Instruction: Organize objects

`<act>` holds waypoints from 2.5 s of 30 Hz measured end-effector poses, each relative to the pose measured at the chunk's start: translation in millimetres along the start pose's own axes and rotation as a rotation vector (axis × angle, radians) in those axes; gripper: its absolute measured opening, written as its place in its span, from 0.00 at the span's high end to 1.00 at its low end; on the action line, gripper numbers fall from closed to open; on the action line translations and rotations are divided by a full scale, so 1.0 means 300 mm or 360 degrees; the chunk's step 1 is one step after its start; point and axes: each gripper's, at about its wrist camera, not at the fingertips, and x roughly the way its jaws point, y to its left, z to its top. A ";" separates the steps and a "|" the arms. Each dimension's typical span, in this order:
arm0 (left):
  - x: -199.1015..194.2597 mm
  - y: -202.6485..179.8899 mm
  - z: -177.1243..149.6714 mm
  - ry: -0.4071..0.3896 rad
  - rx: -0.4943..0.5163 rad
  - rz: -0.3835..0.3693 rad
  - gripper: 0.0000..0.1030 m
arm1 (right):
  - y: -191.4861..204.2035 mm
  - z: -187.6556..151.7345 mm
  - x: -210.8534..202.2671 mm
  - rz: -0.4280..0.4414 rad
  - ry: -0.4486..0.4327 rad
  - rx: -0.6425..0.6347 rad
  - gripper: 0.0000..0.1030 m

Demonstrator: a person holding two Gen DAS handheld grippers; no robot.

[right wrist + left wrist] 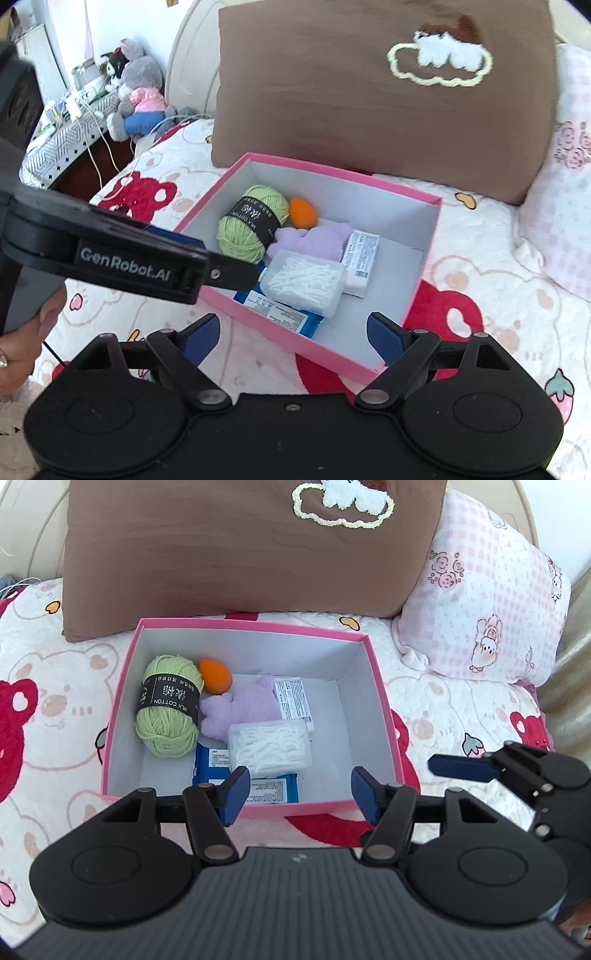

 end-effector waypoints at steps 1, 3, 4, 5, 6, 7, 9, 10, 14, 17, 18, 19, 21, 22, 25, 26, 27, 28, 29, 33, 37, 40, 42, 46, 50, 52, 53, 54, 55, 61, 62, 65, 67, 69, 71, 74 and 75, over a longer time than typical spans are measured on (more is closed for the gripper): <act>-0.003 -0.003 -0.003 0.0000 0.0002 -0.0003 0.42 | -0.005 -0.001 -0.014 -0.0003 -0.0011 0.0009 0.13; -0.009 -0.013 -0.011 0.0005 0.0007 -0.0011 0.42 | -0.010 -0.004 -0.036 -0.0014 -0.0031 0.0024 0.13; -0.012 -0.018 -0.016 0.0005 0.0010 -0.0015 0.42 | -0.012 -0.005 -0.047 -0.0020 -0.0036 0.0030 0.13; -0.014 -0.024 -0.021 0.0006 0.0011 -0.0018 0.42 | -0.013 -0.009 -0.056 -0.0025 -0.0039 0.0034 0.13; -0.016 -0.031 -0.025 0.0009 0.0010 -0.0018 0.42 | -0.013 -0.011 -0.066 -0.0031 -0.0040 0.0035 0.13; -0.020 -0.039 -0.030 0.0009 0.0009 -0.0019 0.42 | -0.013 -0.013 -0.077 -0.0034 -0.0046 0.0032 0.13; -0.032 -0.050 -0.038 0.0006 0.0009 -0.0022 0.42 | -0.010 -0.020 -0.097 -0.0048 -0.0053 0.0022 0.13; -0.039 -0.055 -0.040 0.0005 0.0014 -0.0019 0.42 | -0.008 -0.027 -0.108 -0.0051 -0.0059 0.0017 0.13; -0.071 -0.078 -0.058 -0.0015 0.0034 0.0015 0.42 | -0.005 -0.046 -0.147 -0.0078 -0.0098 0.0009 0.13; -0.089 -0.094 -0.076 -0.0025 0.0043 0.0051 0.41 | -0.007 -0.063 -0.173 -0.0074 -0.0107 0.0010 0.13; -0.093 -0.098 -0.085 -0.0037 0.0051 0.0066 0.41 | -0.007 -0.068 -0.179 -0.0078 -0.0110 0.0012 0.13; -0.096 -0.102 -0.096 -0.0052 0.0062 0.0077 0.40 | -0.008 -0.073 -0.183 -0.0084 -0.0110 0.0010 0.13; -0.100 -0.098 -0.112 -0.0056 0.0061 0.0073 0.40 | -0.010 -0.084 -0.187 -0.0123 -0.0090 0.0015 0.13; -0.102 -0.093 -0.118 -0.0051 0.0046 0.0061 0.39 | -0.010 -0.090 -0.188 -0.0141 -0.0079 0.0017 0.13; -0.110 -0.081 -0.133 -0.0054 0.0029 0.0066 0.36 | -0.012 -0.110 -0.196 -0.0163 -0.0072 0.0032 0.13; -0.115 -0.081 -0.137 -0.0068 0.0028 0.0093 0.36 | -0.016 -0.116 -0.197 -0.0170 -0.0073 0.0053 0.13; -0.119 -0.083 -0.142 -0.0083 0.0034 0.0119 0.34 | -0.020 -0.123 -0.197 -0.0180 -0.0071 0.0077 0.13; -0.123 -0.085 -0.146 -0.0095 0.0046 0.0143 0.33 | -0.024 -0.129 -0.195 -0.0196 -0.0066 0.0105 0.13; -0.126 -0.086 -0.149 -0.0099 0.0058 0.0159 0.33 | -0.028 -0.134 -0.191 -0.0212 -0.0055 0.0128 0.13; -0.128 -0.096 -0.150 -0.0090 0.0085 0.0187 0.32 | -0.030 -0.147 -0.168 -0.0297 0.0006 0.0161 0.13; -0.121 -0.105 -0.152 -0.0084 0.0100 0.0229 0.25 | -0.032 -0.147 -0.147 -0.0385 0.0053 0.0188 0.13; -0.109 -0.114 -0.160 -0.0088 0.0101 0.0245 0.20 | -0.050 -0.152 -0.136 -0.0400 0.0066 0.0281 0.13; -0.098 -0.114 -0.165 -0.0080 0.0090 0.0239 0.17 | -0.058 -0.160 -0.136 -0.0408 0.0065 0.0324 0.13; -0.076 -0.119 -0.182 -0.0069 0.0110 0.0271 0.16 | -0.061 -0.169 -0.131 -0.0452 0.0084 0.0348 0.12; -0.062 -0.114 -0.187 -0.0064 0.0097 0.0284 0.11 | -0.068 -0.178 -0.128 -0.0440 0.0103 0.0373 0.13; -0.060 -0.109 -0.193 -0.0071 0.0078 0.0278 0.06 | -0.073 -0.182 -0.127 -0.0454 0.0108 0.0381 0.13; -0.057 -0.106 -0.195 -0.0074 0.0070 0.0277 0.05 | -0.077 -0.184 -0.128 -0.0461 0.0106 0.0393 0.12; -0.055 -0.104 -0.198 -0.0077 0.0063 0.0279 0.04 | -0.081 -0.186 -0.130 -0.0463 0.0106 0.0407 0.12; -0.051 -0.101 -0.200 -0.0081 0.0061 0.0286 0.04 | -0.086 -0.188 -0.130 -0.0455 0.0109 0.0416 0.12; -0.015 -0.087 -0.208 -0.0045 0.0033 0.0320 0.04 | -0.077 -0.206 -0.104 -0.0508 0.0136 0.0356 0.13; -0.011 -0.087 -0.209 -0.0036 0.0037 0.0319 0.04 | -0.077 -0.208 -0.101 -0.0510 0.0142 0.0358 0.13; -0.002 -0.091 -0.213 -0.0018 0.0050 0.0341 0.01 | -0.088 -0.215 -0.096 -0.0495 0.0162 0.0408 0.13; 0.003 -0.097 -0.216 -0.0005 0.0080 0.0357 0.01 | -0.095 -0.218 -0.094 -0.0512 0.0175 0.0431 0.13; 0.007 -0.106 -0.220 0.0013 0.0111 0.0365 0.01 | -0.097 -0.224 -0.093 -0.0535 0.0186 0.0451 0.13; 0.014 -0.110 -0.221 0.0036 0.0120 0.0368 0.01 | -0.097 -0.231 -0.090 -0.0547 0.0201 0.0471 0.13; 0.028 -0.110 -0.222 0.0084 0.0117 0.0351 0.01 | -0.094 -0.239 -0.077 -0.0561 0.0237 0.0486 0.13; 0.031 -0.109 -0.221 0.0101 0.0118 0.0342 0.01 | -0.093 -0.240 -0.073 -0.0564 0.0243 0.0485 0.13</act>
